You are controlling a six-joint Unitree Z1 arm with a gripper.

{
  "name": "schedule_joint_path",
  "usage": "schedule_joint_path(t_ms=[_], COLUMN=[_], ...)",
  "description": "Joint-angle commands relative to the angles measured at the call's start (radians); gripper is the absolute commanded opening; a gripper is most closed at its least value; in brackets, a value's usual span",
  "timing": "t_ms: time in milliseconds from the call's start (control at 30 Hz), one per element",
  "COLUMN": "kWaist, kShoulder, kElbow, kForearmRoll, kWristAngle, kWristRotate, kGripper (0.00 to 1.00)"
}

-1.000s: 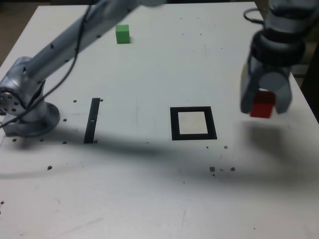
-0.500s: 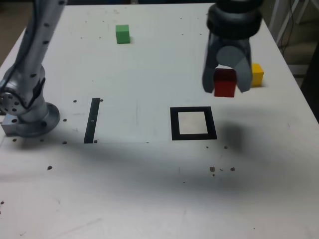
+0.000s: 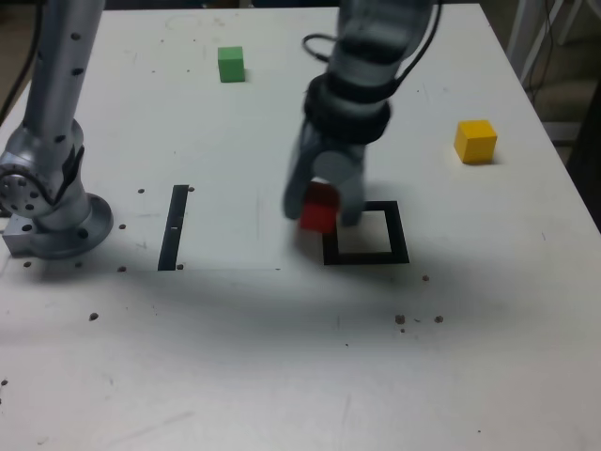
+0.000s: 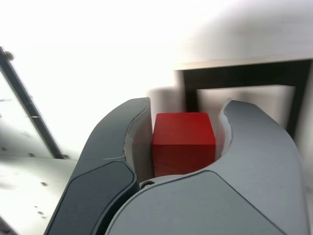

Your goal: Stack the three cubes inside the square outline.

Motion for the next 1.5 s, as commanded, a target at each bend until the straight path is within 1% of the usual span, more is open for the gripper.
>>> schedule_joint_path(t_ms=[0,100,167,367,467,567,667,933,1000,1067,1167,1433,1467], kWaist=[0.000,-0.002,-0.006,-0.020,-0.020,-0.020,-0.020,-0.020,-0.020,-0.020,-0.020,-0.020,-0.020], kShoulder=[-0.017,-0.022,-0.026,-0.052,-0.045,-0.028,-0.013,0.009,0.010,0.010,0.009,-0.013,-0.014], kElbow=[0.036,0.063,0.065,0.001,-0.025,-0.038,-0.040,-0.022,-0.017,-0.013,-0.005,0.034,0.033], kForearmRoll=[-0.027,-0.065,-0.086,-0.103,-0.104,-0.108,-0.113,-0.154,-0.159,-0.162,-0.167,-0.213,-0.213], kWristAngle=[-0.008,-0.017,-0.016,0.027,0.044,0.052,0.049,0.017,0.015,0.015,0.015,0.008,0.007], kWristRotate=[-0.004,-0.011,-0.018,-0.045,-0.055,-0.063,-0.067,-0.067,-0.067,-0.067,-0.067,-0.068,-0.068], kGripper=[0.33,0.33,0.33,0.33,0.33,0.33,0.33,0.33,0.35,0.41,0.56,0.94,0.96])
